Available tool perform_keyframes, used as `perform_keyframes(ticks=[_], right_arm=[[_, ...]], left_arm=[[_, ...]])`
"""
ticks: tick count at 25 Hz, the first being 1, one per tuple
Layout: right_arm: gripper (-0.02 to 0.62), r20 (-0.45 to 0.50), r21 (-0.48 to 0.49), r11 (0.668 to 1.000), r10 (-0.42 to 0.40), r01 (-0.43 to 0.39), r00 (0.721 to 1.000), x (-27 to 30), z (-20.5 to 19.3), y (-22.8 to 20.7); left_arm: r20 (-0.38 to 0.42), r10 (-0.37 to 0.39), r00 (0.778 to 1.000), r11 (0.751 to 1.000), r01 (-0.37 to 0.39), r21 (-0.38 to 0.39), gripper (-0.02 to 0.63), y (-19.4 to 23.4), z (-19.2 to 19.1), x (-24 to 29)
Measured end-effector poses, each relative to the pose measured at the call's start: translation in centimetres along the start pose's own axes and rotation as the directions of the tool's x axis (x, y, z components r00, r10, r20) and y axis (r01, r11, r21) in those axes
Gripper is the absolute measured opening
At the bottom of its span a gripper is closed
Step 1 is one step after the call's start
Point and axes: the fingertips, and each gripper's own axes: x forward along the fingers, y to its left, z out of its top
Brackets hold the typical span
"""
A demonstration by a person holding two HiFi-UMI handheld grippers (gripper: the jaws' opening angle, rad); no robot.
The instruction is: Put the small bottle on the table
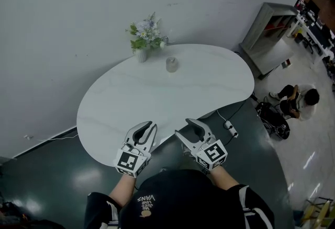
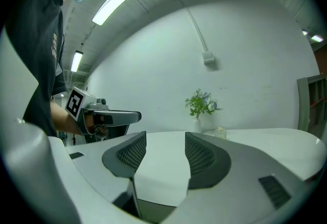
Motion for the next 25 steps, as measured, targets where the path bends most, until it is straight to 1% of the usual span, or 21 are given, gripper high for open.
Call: perform_keyframes(ticks=[5,6,8,13,18,22,25], right_arm=[[0.251,0.002,-0.008,1.000,-0.002,0.002,1.000,-0.3,-0.2,2.7],[0.231,0.006,-0.012,1.000,-0.002,0.002,1.000,-0.4,-0.2,3.2],[0.164,0.014,-0.018,1.000,0.002,-0.002,1.000,-0.7,-0.1,4.3],[0.095,0.022,-0.025,1.000,0.011,-0.010,1.000,-0.8,-0.6,6.5],[0.069,0.019,-0.034,0.999,0.031,-0.030,0.999,-1.4,-1.0,8.6],[0.063,0.019,-0.034,0.999,0.021,-0.021,1.000,-1.8,-1.2,9.2],[0.060,0.019,-0.032,0.999,0.012,-0.012,1.000,-2.2,-1.3,9.5]], left_arm=[[0.005,-0.003,1.000,1.000,0.003,-0.023,0.067,-0.7,-0.3,-2.9],[0.007,-0.005,1.000,1.000,0.005,-0.030,0.064,-0.9,-0.3,-3.4],[0.004,-0.009,1.000,0.999,0.009,-0.032,0.061,-1.3,-0.5,-4.3],[0.007,-0.037,0.999,0.999,0.037,-0.040,0.055,-2.3,-1.1,-6.1],[0.012,-0.052,0.999,0.998,0.053,-0.046,0.051,-3.4,-1.2,-7.5],[0.008,-0.046,0.999,0.998,0.046,-0.038,0.046,-3.5,-1.6,-8.4],[0.020,-0.050,0.999,0.998,0.051,-0.046,0.043,-4.0,-1.2,-8.7]])
